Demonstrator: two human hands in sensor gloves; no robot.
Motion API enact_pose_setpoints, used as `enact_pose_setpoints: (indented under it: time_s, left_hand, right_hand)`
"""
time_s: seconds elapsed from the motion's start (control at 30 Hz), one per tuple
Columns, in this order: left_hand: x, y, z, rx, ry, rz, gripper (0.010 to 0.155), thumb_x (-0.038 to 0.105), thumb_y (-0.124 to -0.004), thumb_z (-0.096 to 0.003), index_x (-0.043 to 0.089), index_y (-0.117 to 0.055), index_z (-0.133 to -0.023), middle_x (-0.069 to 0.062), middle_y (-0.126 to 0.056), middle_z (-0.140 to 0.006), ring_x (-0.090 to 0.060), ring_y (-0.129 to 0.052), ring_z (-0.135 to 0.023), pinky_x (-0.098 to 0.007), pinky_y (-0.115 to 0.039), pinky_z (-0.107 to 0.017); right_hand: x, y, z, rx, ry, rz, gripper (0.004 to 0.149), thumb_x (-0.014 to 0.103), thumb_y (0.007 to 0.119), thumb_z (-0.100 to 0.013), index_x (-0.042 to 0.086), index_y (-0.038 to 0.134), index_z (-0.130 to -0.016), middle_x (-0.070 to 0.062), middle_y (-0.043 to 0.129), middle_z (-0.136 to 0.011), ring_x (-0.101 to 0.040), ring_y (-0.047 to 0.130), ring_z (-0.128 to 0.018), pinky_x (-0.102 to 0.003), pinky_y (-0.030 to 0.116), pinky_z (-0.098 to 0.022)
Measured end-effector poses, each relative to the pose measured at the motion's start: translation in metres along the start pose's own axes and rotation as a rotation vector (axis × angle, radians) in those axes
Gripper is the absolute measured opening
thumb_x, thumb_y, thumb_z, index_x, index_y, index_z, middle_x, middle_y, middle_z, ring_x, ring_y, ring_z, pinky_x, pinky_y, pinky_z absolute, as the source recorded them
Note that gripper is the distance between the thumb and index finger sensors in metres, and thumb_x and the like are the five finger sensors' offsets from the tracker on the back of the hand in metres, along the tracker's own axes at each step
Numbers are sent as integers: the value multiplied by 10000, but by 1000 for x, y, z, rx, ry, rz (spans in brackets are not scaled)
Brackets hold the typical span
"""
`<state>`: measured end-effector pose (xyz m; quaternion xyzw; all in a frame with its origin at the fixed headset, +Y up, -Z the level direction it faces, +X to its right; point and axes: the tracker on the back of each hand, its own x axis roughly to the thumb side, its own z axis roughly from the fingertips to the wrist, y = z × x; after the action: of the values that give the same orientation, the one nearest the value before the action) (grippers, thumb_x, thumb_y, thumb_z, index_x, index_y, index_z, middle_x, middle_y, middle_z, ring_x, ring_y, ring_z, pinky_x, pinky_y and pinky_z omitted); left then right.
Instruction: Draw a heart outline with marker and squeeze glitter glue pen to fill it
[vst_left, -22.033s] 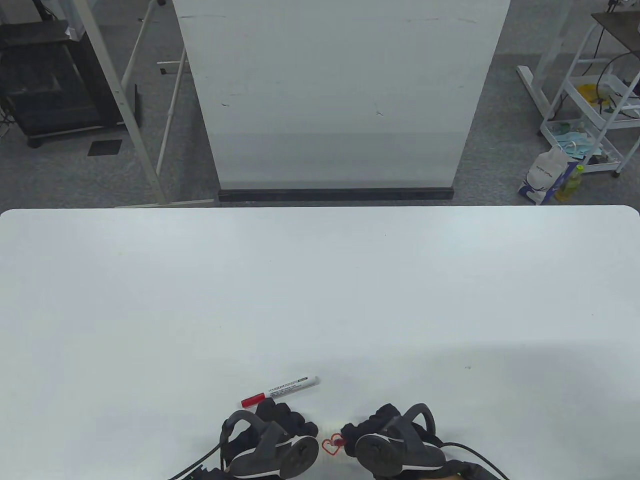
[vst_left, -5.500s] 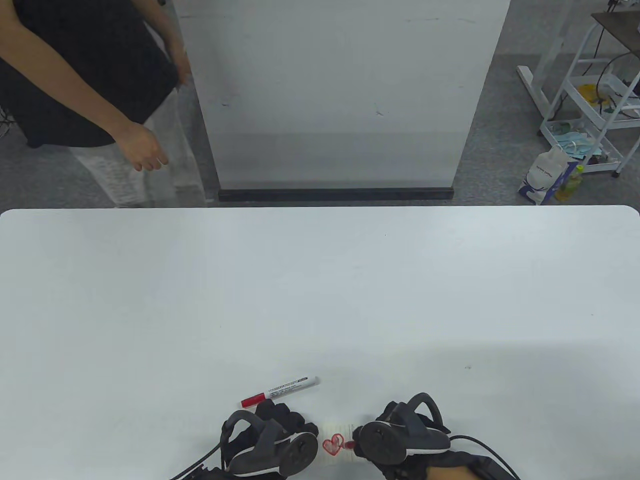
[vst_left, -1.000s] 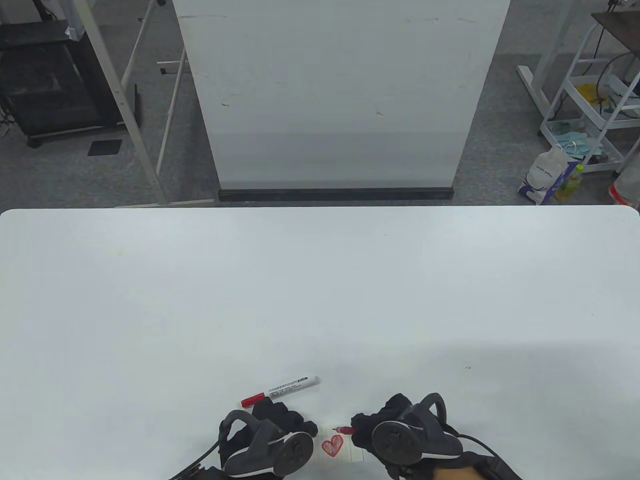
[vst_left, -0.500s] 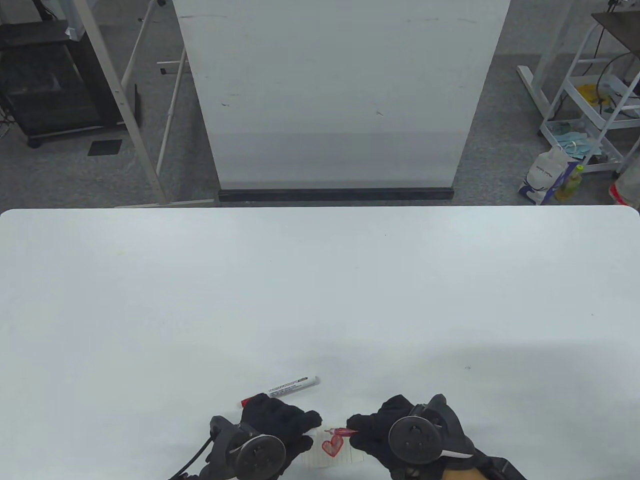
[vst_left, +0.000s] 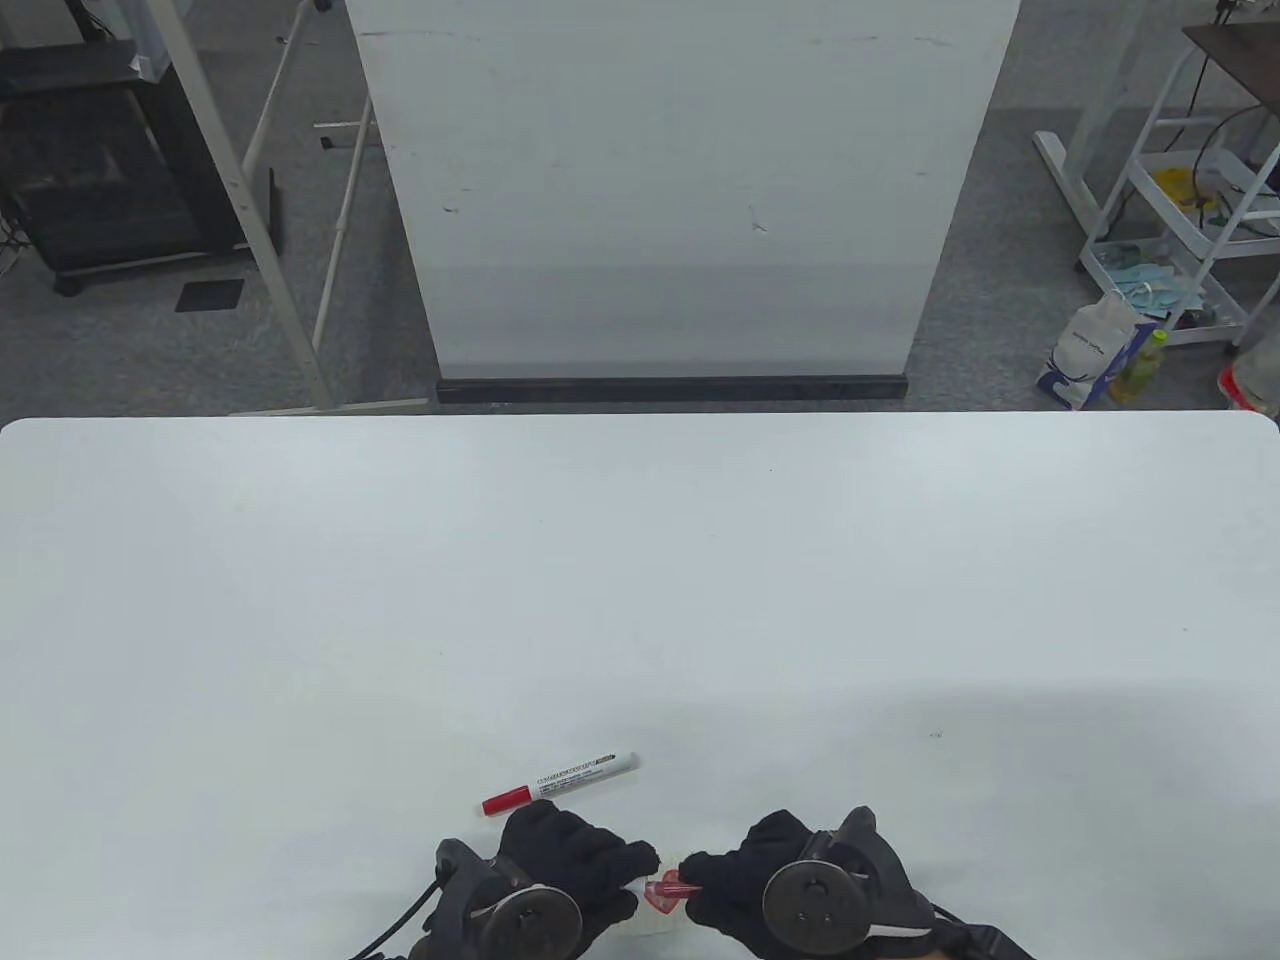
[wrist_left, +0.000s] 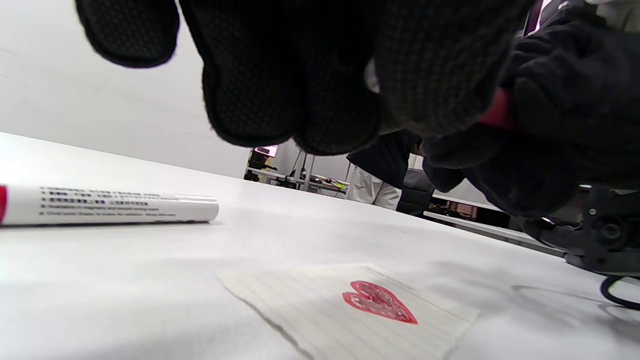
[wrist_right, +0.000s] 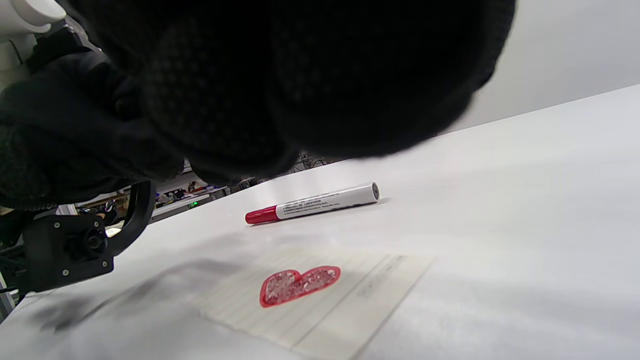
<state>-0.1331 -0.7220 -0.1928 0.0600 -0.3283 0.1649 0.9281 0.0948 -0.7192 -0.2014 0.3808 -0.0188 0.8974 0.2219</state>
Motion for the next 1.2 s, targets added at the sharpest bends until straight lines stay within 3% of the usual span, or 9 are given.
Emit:
enact_pose_setpoints:
  time_s: [0.2, 0.37, 0.5, 0.77, 1.03, 1.2]
  left_hand:
    - [-2, -2, -2, -5, -27, 112, 440, 402, -849, -434, 317, -862, -866, 37, -978, -804, -261, -960, -717, -652, -649, -662]
    - [4, -4, 0, 1, -37, 70, 440, 406, -835, -442, 307, -860, -870, 22, -989, -786, -260, -974, -686, -645, -662, -655]
    - [4, -3, 0, 32, -53, 31, 448, 429, -781, -458, 322, -828, -890, 38, -1039, -682, -241, -1013, -596, -625, -691, -641]
    - [0, 0, 3, 98, -38, 156, 454, 413, -680, -494, 259, -818, -899, 13, -1025, -708, -264, -999, -616, -630, -689, -637]
    - [-1, 5, 7, 183, 0, 155, 420, 400, -824, -450, 316, -854, -861, 53, -1042, -737, -243, -1016, -653, -611, -707, -634]
    - [-5, 6, 7, 201, 34, 183, 480, 404, -914, -405, 377, -811, -872, 109, -1002, -783, -229, -991, -695, -600, -713, -636]
  right_hand:
    - [0, -1, -1, 0, 0, -34, 487, 457, 746, -387, 151, 931, -718, 28, 1056, -335, -151, 1025, -136, -439, 836, -468]
    - [2, 1, 1, 0, -9, -13, 487, 455, 746, -388, 143, 933, -712, 28, 1056, -327, -151, 1024, -129, -437, 839, -464]
    - [0, -1, 0, -9, 4, -24, 491, 458, 746, -389, 140, 934, -712, 27, 1057, -325, -151, 1022, -125, -435, 840, -461]
    - [0, -4, 1, -30, 30, -70, 489, 460, 742, -389, 144, 934, -710, 31, 1056, -323, -146, 1022, -122, -432, 842, -459]
    - [-5, -1, 0, -24, 55, -105, 489, 457, 741, -390, 140, 935, -707, 30, 1055, -318, -147, 1022, -118, -432, 843, -457]
    - [-6, 0, -2, -18, 63, -127, 490, 458, 739, -391, 141, 933, -710, 29, 1055, -320, -148, 1021, -120, -434, 841, -458]
